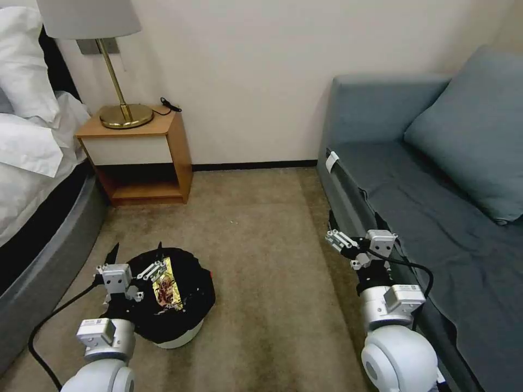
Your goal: Pick up the trash bin, then pick up the garbage on the floor and place it into the trash bin.
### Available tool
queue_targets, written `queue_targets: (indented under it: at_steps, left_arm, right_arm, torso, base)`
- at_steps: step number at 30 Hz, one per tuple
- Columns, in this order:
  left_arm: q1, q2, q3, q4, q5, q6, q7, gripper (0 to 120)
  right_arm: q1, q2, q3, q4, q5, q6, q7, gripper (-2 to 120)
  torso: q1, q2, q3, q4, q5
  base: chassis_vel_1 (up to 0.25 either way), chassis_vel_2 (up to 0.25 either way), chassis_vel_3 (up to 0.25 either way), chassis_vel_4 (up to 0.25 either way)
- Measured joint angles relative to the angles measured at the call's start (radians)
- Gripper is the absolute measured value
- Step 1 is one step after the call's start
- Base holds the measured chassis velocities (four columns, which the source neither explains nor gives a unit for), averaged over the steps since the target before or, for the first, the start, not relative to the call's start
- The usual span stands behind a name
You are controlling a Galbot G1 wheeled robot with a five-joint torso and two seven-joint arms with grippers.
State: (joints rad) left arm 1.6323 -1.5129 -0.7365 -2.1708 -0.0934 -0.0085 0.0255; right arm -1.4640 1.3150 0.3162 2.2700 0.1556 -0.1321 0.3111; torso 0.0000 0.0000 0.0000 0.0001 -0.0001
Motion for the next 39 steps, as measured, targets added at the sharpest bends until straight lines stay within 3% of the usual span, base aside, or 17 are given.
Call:
queue_targets:
  at_steps: [39]
  left_arm:
    - [-0.009, 0.002, -0.002, 0.004, -0.003, 0.004, -0.002, 100]
  right_arm:
    - [-0.001, 0.005, -0.007, -0.008, -0.010, -0.004, -0.001, 100]
  torso:
    - [0.000, 0.000, 0.000, -0.0001, 0.0001]
  base:
    - [0.000, 0.000, 0.000, 0.000]
